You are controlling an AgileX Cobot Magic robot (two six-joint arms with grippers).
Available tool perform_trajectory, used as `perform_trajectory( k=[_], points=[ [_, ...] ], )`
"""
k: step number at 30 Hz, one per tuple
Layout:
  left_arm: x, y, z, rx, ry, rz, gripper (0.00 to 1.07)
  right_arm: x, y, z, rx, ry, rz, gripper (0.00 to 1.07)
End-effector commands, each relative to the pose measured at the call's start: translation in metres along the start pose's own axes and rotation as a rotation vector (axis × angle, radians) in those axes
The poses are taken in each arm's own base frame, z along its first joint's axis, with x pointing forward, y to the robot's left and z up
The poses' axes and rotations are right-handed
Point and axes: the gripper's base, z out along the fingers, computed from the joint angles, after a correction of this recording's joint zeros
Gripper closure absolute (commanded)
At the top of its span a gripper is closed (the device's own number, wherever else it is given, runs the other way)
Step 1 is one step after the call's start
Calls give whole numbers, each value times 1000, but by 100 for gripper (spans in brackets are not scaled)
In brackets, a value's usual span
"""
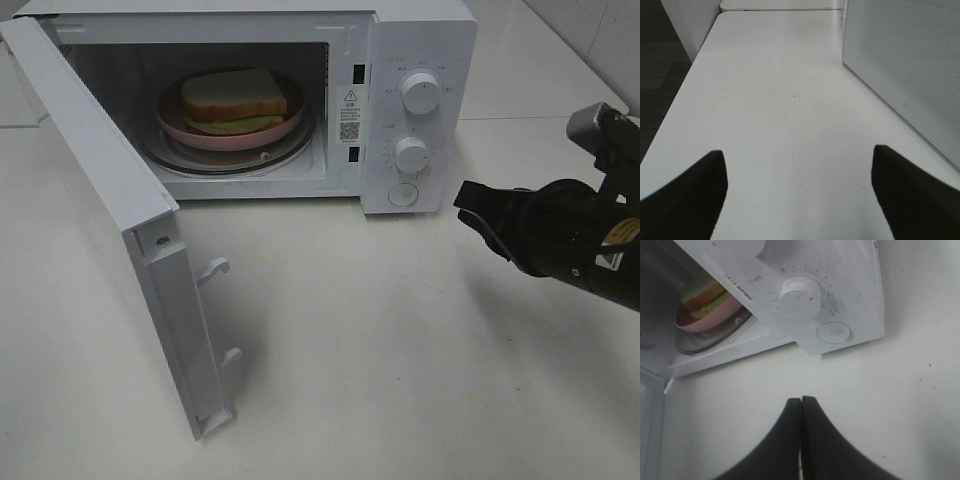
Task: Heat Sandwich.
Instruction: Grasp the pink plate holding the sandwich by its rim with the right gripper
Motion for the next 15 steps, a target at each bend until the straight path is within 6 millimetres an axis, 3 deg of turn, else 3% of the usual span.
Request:
perform_trajectory(
  k=[1, 8, 9, 15],
  points=[
    [-1, 0, -2, 0, -15, 1, 33, -16, 8, -3, 51, 77, -161, 107],
    [-1, 0, -2, 0, -15, 1, 33, -51, 24, -10, 163, 194, -359, 107],
    [-1, 0, -2, 0, -15, 1, 33, -65, 28, -14, 203, 220, -446, 107],
    [-1, 0, -2, 0, -15, 1, 33, -89, 36, -30, 286, 306, -645, 107]
  ],
)
